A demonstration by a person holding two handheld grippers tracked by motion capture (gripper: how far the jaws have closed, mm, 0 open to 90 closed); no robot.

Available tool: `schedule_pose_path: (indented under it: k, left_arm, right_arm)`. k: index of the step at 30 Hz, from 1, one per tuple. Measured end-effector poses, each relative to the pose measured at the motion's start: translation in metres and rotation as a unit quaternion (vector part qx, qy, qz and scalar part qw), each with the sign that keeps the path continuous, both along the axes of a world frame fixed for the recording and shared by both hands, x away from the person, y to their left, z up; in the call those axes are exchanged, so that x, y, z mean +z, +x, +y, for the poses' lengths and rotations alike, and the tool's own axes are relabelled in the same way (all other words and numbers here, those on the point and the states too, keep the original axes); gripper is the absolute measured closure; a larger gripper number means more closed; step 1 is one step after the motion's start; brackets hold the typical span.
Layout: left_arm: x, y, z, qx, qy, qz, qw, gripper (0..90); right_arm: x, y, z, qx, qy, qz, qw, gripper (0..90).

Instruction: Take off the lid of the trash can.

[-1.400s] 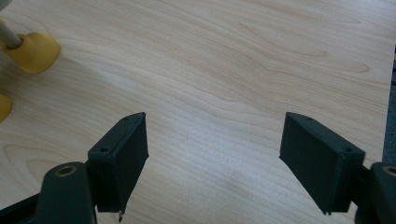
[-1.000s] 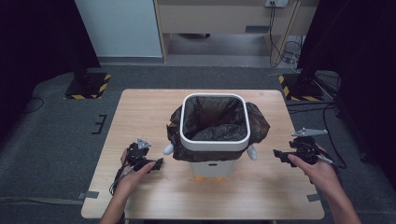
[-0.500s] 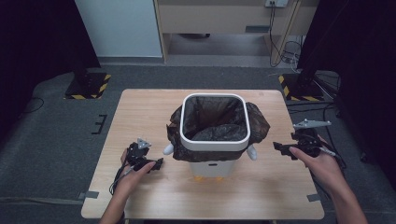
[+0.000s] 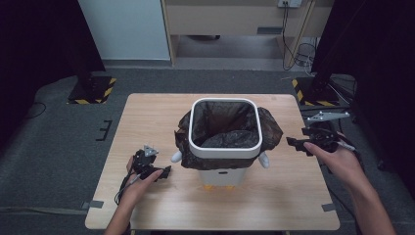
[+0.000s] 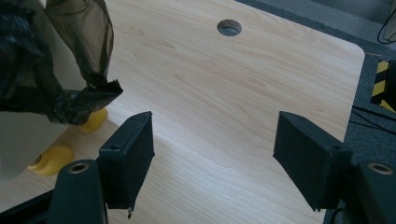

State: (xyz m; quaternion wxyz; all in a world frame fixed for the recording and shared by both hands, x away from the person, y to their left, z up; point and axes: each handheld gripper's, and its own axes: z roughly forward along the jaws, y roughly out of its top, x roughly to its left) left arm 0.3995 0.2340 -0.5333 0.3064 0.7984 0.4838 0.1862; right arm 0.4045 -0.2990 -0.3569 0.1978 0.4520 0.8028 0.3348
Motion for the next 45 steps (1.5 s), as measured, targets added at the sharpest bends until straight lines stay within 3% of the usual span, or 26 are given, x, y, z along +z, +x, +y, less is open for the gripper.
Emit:
schedule_pose_path:
  k: [11, 24, 42, 45]
  left_arm:
    - [0.000, 0.000, 0.000, -0.001, 0.000, -0.001, 1.0000, 0.0]
    - [0.000, -0.001, -0.001, 0.000, -0.002, -0.002, 1.0000, 0.0]
    - [0.000, 0.000, -0.001, -0.004, 0.000, 0.001, 1.0000, 0.0]
    - [0.000, 0.000, -0.001, -0.005, 0.001, 0.002, 1.0000, 0.0]
  right_arm:
    - [0.028, 0.007, 0.011, 0.012, -0.010, -0.013, 0.9998, 33.7]
    - [0.052, 0.016, 0.022, 0.016, 0.006, -0.015, 0.9997, 46.9]
    - [0.086, 0.031, 0.050, 0.034, 0.025, -0.031, 0.9987, 49.8]
    - [0.092, 0.033, 0.055, 0.036, 0.039, -0.030, 0.9981, 48.4]
